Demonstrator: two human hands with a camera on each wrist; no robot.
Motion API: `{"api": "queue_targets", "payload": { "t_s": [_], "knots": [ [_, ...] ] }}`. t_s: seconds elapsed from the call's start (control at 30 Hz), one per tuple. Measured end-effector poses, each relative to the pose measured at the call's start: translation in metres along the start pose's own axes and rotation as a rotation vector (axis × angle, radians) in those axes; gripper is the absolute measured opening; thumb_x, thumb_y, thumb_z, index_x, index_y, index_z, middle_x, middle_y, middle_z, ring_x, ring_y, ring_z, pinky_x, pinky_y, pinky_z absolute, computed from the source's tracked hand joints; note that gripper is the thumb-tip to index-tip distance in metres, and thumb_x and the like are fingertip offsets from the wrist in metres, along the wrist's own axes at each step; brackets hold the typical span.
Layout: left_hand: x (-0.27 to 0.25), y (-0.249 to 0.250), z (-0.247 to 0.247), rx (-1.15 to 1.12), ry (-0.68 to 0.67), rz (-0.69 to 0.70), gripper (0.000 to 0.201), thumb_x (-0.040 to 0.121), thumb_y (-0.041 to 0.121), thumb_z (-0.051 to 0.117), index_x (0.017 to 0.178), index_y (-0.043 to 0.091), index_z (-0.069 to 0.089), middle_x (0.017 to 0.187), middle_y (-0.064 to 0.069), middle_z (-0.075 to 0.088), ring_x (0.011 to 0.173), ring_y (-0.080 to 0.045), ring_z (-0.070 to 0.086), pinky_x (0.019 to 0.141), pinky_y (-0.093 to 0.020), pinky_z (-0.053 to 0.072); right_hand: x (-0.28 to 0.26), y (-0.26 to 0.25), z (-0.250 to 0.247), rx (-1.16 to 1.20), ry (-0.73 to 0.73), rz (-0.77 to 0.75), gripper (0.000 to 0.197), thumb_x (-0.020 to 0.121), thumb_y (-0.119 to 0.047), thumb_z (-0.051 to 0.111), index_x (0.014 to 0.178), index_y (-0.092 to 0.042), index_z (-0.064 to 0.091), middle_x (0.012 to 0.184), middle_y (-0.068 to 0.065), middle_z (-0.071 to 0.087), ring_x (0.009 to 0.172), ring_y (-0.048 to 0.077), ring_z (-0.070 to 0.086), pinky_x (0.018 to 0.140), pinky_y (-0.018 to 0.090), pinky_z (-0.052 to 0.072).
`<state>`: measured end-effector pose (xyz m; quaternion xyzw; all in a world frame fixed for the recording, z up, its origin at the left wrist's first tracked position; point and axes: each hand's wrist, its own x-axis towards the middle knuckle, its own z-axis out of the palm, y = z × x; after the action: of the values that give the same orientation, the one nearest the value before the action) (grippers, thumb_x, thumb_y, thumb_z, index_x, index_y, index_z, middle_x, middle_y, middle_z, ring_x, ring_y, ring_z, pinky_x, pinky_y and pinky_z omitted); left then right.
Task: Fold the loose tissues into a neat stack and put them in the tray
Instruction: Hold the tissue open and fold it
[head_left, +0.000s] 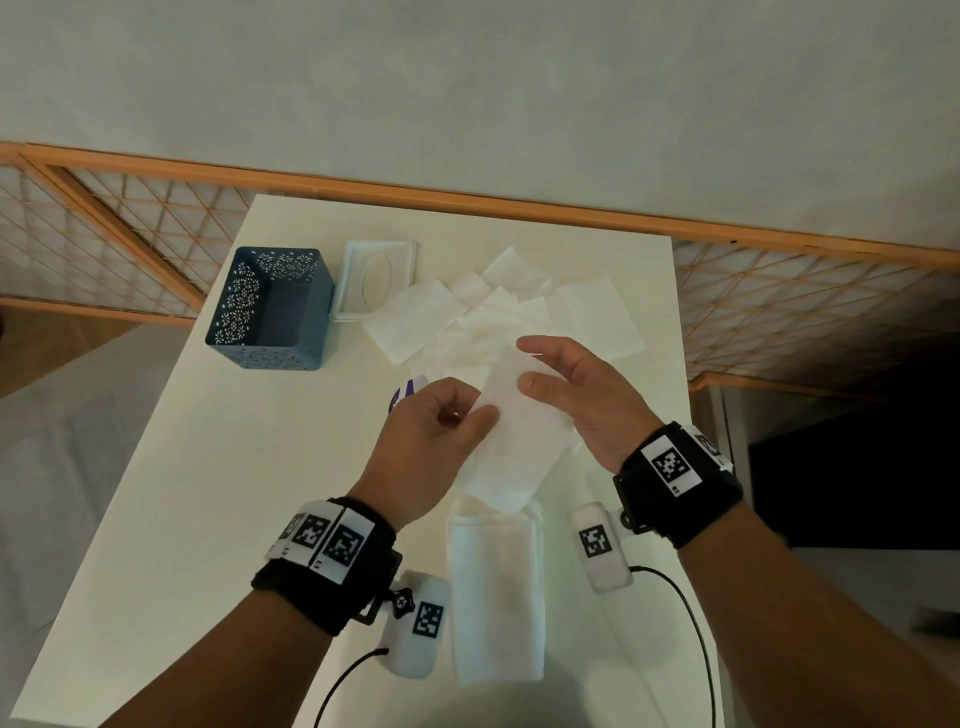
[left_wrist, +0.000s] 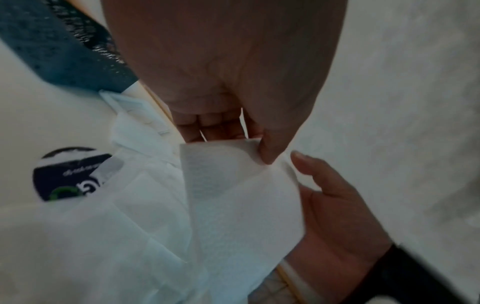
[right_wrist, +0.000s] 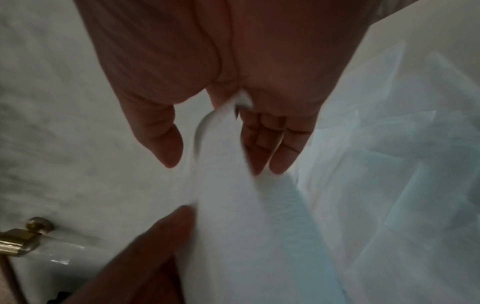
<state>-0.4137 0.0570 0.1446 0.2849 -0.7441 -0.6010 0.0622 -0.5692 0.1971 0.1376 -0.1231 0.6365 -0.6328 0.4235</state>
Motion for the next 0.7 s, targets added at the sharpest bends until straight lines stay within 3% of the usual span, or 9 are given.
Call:
{"api": "queue_targets", "payload": {
  "t_s": [0.07, 0.13, 0.23, 0.33, 0.43, 0.6, 0.7],
  "knots": [
    [-0.002, 0.001, -0.002, -0.195, -0.003, -0.101, 0.02, 0.098, 0.022, 0.075, 0.082, 0.014, 0.065, 0.079, 0.005, 0.072, 0.071, -0.012, 0.066, 0.071, -0.029, 0.052, 0.002, 0.005, -0.002, -0.017, 0.018, 0.054, 0.063, 0.076, -0.039, 0.079, 0.136, -0.028, 0.062, 0.127, -0.002, 0.072, 0.115, 0.015, 0.069, 0.1, 0.035, 0.052],
    [-0.004, -0.003, -0.004, -0.36, -0.024, -0.158, 0.021, 0.093, 0.029, 0.078, 0.089, 0.011, 0.069, 0.095, -0.01, 0.076, 0.086, -0.022, 0.068, 0.084, -0.04, 0.053, 0.001, 0.01, -0.002, -0.025, 0.003, 0.133, 0.076, 0.071, -0.054, 0.079, 0.14, -0.028, 0.059, 0.131, 0.0, 0.071, 0.121, 0.02, 0.067, 0.111, 0.043, 0.049],
    [-0.006, -0.008, -0.006, -0.495, -0.031, -0.205, 0.026, 0.084, 0.038, 0.079, 0.095, 0.016, 0.072, 0.118, -0.023, 0.073, 0.101, -0.03, 0.068, 0.098, -0.052, 0.052, -0.004, 0.017, 0.004, -0.055, -0.092, 0.18, 0.073, 0.074, -0.058, 0.077, 0.135, -0.021, 0.063, 0.125, 0.003, 0.075, 0.117, 0.024, 0.071, 0.11, 0.047, 0.05],
    [-0.008, -0.013, -0.006, -0.454, 0.006, -0.235, 0.031, 0.087, 0.038, 0.075, 0.101, 0.01, 0.071, 0.114, -0.019, 0.076, 0.101, -0.032, 0.071, 0.094, -0.051, 0.054, -0.008, 0.024, 0.011, -0.045, -0.115, 0.159, 0.052, 0.086, -0.033, 0.079, 0.133, -0.015, 0.065, 0.123, 0.006, 0.075, 0.116, 0.025, 0.071, 0.107, 0.05, 0.053],
    [-0.01, -0.017, -0.006, -0.336, -0.007, -0.243, 0.028, 0.1, 0.036, 0.071, 0.111, 0.01, 0.075, 0.11, -0.01, 0.079, 0.103, -0.035, 0.074, 0.093, -0.052, 0.059, -0.008, 0.029, 0.015, -0.065, -0.099, 0.134, 0.044, 0.093, -0.014, 0.076, 0.135, -0.016, 0.062, 0.121, 0.008, 0.076, 0.114, 0.027, 0.072, 0.103, 0.05, 0.055],
    [-0.013, -0.027, -0.01, -0.214, 0.092, -0.211, 0.024, 0.105, 0.028, 0.063, 0.096, 0.01, 0.077, 0.09, -0.005, 0.078, 0.078, -0.021, 0.068, 0.073, -0.035, 0.056, 0.001, 0.035, 0.012, -0.224, -0.065, 0.112, 0.038, 0.093, -0.025, 0.077, 0.128, -0.021, 0.064, 0.108, 0.006, 0.079, 0.098, 0.025, 0.076, 0.096, 0.045, 0.06],
    [-0.018, -0.037, -0.017, -0.256, 0.102, -0.256, 0.018, 0.104, 0.022, 0.066, 0.097, 0.014, 0.08, 0.096, -0.005, 0.081, 0.084, -0.023, 0.073, 0.08, -0.038, 0.057, 0.012, 0.04, -0.003, -0.4, 0.068, 0.116, 0.03, 0.094, -0.031, 0.073, 0.122, -0.023, 0.065, 0.1, 0.003, 0.078, 0.082, 0.016, 0.076, 0.086, 0.038, 0.061]
  ]
}}
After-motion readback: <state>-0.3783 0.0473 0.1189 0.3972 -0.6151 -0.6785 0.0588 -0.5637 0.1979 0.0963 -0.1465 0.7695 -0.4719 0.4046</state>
